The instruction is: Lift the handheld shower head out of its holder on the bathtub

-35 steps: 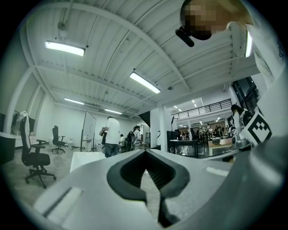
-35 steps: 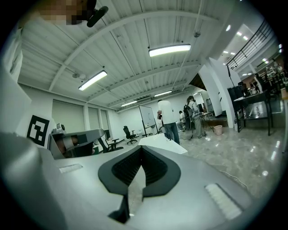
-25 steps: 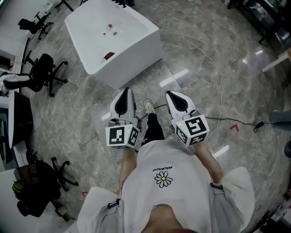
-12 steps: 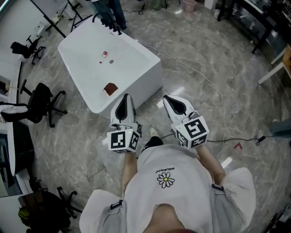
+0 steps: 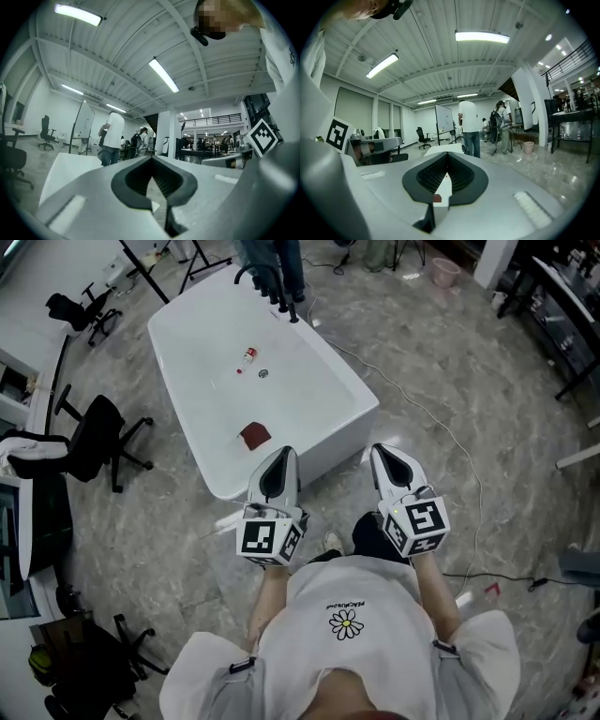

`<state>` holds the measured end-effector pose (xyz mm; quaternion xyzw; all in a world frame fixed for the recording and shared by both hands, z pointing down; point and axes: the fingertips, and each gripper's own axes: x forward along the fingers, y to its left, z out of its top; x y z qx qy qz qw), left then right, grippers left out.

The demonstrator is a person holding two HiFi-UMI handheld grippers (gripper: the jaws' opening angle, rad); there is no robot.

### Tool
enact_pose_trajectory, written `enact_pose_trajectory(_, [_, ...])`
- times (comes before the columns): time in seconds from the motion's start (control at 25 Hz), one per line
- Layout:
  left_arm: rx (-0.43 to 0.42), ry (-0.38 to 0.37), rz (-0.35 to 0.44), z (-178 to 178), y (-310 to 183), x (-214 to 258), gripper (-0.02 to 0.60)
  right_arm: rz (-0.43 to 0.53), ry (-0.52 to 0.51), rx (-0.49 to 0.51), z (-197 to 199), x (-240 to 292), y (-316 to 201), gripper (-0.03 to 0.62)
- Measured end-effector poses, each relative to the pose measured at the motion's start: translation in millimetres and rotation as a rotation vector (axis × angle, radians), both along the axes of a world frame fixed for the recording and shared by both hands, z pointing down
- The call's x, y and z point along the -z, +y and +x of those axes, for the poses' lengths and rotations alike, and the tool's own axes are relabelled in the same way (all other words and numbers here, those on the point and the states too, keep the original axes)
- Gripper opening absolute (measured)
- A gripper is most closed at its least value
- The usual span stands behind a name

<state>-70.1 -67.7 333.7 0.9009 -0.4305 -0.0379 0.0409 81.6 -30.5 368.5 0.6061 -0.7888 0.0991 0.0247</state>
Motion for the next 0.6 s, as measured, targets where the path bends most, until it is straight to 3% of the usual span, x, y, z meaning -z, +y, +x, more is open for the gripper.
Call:
enact_pose_trajectory(0.2, [0.065, -0.008, -0.045, 8, -65, -22, 0.001, 0.022, 0.106, 0.047, 35, -2, -73, 0.024])
enact_pose_trajectory(0.4, [0.118, -0.008, -0.003, 38, -132, -1, 0.000, 0.027, 0.092, 0.105, 77, 10, -152, 0.025])
enact_pose_trajectory(0.6, [0.202, -0.006, 0.031, 48, -186, 17, 0.000, 0.021, 0.062, 0.176, 88, 9, -213, 0.025])
